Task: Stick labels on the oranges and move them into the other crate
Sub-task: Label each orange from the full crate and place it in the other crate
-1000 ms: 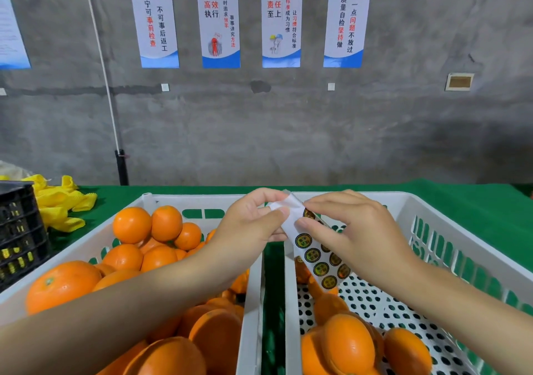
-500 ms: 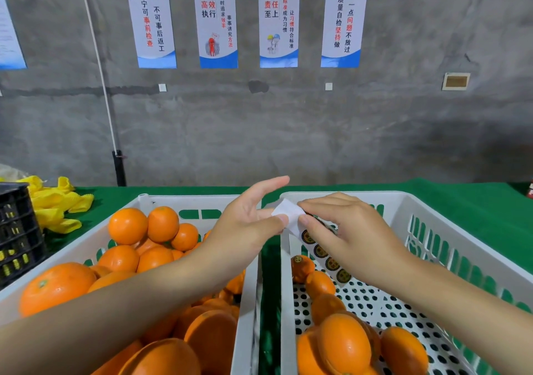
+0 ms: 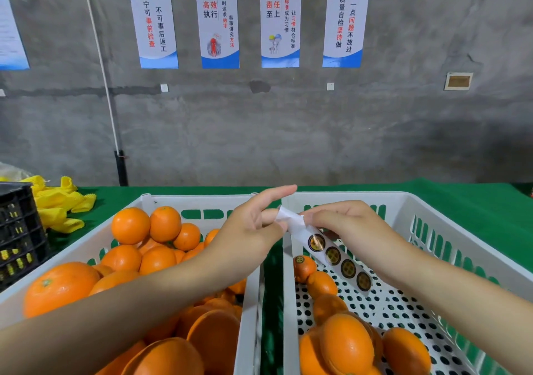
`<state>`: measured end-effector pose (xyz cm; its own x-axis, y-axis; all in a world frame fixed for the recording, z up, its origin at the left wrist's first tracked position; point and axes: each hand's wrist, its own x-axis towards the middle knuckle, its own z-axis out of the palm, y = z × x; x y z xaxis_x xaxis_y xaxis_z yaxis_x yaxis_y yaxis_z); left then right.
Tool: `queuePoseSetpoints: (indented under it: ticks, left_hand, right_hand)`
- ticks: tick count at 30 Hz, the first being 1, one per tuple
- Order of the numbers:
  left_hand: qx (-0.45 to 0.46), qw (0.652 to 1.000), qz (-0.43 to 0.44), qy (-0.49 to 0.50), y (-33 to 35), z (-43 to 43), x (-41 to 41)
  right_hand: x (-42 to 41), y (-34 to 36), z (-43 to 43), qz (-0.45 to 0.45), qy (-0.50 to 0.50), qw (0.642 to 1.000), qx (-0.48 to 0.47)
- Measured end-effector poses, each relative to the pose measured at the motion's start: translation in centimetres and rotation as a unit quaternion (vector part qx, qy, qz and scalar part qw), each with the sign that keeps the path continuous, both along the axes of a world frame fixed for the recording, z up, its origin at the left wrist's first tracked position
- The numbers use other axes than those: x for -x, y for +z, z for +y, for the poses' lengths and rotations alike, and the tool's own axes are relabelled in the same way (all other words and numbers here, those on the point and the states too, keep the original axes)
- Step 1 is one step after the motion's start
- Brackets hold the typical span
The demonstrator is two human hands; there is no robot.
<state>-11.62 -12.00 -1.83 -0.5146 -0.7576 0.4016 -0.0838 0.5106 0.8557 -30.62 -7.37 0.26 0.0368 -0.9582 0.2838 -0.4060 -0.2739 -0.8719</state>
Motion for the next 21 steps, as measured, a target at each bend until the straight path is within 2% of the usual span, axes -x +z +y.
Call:
queuePoseSetpoints:
  ticks: [3, 5, 9, 11, 13, 16, 21]
  left_hand:
    - [-0.003, 1.0, -0.002, 0.005, 0.0, 0.3, 0.1]
    - [-0.009, 1.0, -0.008, 0.012, 0.2, 0.5, 0.1]
    - [-0.055, 0.998, -0.003, -0.01, 0.7, 0.6, 0.4]
    - [-0.067, 0.996, -0.014, -0.06, 0.7, 1.1, 0.5]
    - [-0.052, 0.992, -0.053, -0.098, 0.6, 1.6, 0.5]
    - [-0.037, 0.988, -0.089, -0.117, 0.7, 1.8, 0.5]
    - [-0.058, 0.986, -0.1, -0.117, 1.0, 1.6, 0.4]
  right_hand:
    - [0.2, -0.2, 0.0, 0.001, 0.005, 0.999, -0.039]
    - [0.3, -0.2, -0.2, -0.002, -0.012, 1.0, -0.027]
    - [1.1, 0.5, -0.8, -0.067, -0.102, 0.992, 0.046]
    - [1.4, 0.5, -0.7, -0.044, -0.128, 0.985, 0.109]
    - [1.2, 0.1, -0.4, -0.003, -0.112, 0.982, 0.152]
    - [0.6, -1.2, -0.9, 0.024, -0.087, 0.988, 0.123]
    - [0.4, -2.3, -1.5, 0.009, -0.078, 0.997, 0.029]
